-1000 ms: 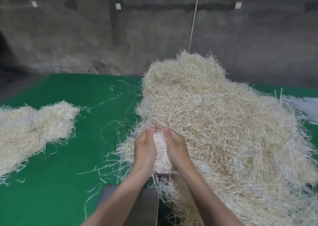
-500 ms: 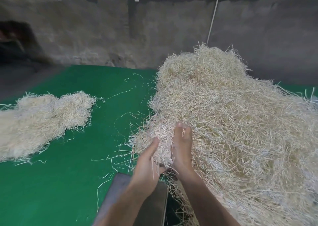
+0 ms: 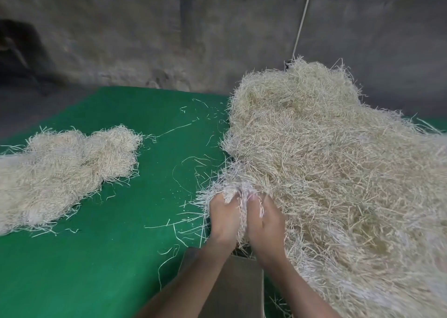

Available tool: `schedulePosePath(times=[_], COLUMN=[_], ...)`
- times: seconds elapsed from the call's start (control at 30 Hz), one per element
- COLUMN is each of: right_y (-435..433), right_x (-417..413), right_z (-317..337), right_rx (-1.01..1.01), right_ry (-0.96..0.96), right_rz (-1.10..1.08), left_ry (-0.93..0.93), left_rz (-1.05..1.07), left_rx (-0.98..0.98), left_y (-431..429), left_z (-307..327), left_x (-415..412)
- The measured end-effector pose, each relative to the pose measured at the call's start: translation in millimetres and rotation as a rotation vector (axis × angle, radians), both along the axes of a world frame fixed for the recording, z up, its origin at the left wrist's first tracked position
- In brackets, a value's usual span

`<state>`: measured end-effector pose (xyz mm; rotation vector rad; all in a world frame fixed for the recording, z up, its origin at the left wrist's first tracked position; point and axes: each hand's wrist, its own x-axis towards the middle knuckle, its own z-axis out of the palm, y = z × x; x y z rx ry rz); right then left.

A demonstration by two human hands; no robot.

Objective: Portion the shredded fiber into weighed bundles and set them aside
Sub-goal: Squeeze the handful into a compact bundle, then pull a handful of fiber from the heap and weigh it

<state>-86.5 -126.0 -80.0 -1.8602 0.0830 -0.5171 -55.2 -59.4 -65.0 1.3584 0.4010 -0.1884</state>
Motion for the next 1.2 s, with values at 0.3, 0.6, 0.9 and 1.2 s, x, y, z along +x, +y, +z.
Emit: schedulePosePath(times=[0.3,0.6,0.9,1.2], right_y=[79,201,276,352], right_x=[34,73,116,147], right_z=[6,-22,-91,-134], right_rx=[0.08,0.188,-0.138,-1.228], right_ry=[0.165,0.333,0.561,0.203], right_rz=[0.055,0.263,0.477,0.839], left_ry=[-0.018,-0.254,-0.127,-0.163], left_rz=[-0.08,0.055,0.417,0.571], left_rx=[-0.346,-0.052,0.2,0.286], left_y=[92,229,348,464], left_z=[-23,-34,-65,-46], left_x=[-19,6,93,192])
